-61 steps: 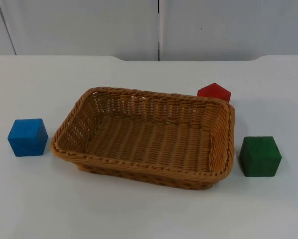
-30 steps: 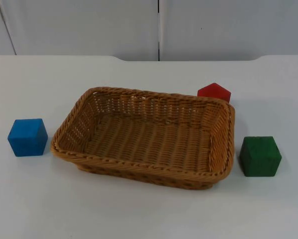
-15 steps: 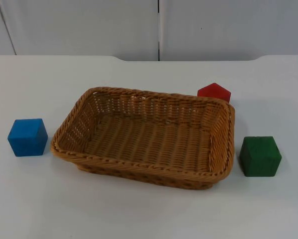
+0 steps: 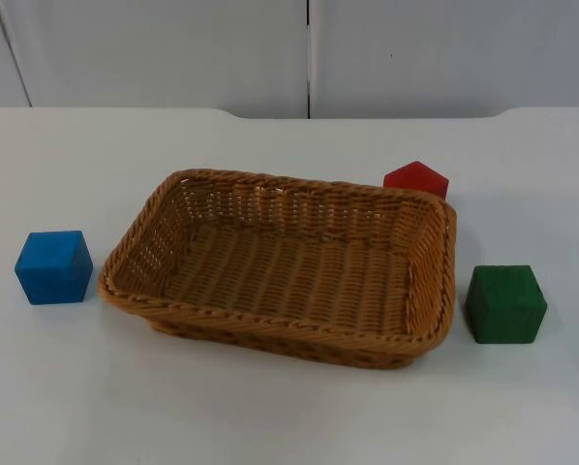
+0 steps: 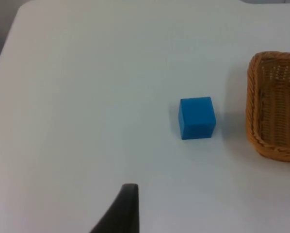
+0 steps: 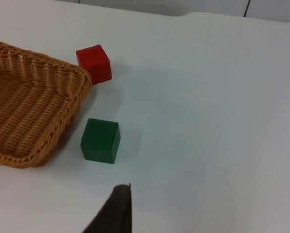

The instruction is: Pick up one cube with each hand and place exactly two cubes into the same basket, leaving the remaining cube outside.

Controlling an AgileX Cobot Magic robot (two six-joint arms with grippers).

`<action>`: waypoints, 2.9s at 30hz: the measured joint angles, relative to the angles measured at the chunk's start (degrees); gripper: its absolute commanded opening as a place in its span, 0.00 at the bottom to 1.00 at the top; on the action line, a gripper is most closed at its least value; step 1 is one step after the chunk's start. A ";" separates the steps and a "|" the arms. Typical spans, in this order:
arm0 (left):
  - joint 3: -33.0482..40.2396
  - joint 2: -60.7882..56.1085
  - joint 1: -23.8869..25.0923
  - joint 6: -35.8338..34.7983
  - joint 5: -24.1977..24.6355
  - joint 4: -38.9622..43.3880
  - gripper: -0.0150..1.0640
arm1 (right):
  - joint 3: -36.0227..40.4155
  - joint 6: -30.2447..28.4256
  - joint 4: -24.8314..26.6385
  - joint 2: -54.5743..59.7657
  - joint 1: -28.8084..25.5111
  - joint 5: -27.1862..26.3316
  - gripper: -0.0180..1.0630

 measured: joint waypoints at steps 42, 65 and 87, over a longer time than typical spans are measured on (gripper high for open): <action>-3.99 25.26 0.00 16.19 -10.77 -15.77 0.99 | -3.92 -9.88 -0.10 33.85 0.00 -6.85 0.98; -11.77 42.57 0.00 25.86 -13.95 -15.88 0.99 | -11.47 -23.94 7.15 53.62 0.00 -9.47 0.98; -21.02 59.61 0.00 41.16 -12.33 -15.99 0.99 | -14.30 -41.80 15.74 64.11 3.03 -13.06 0.98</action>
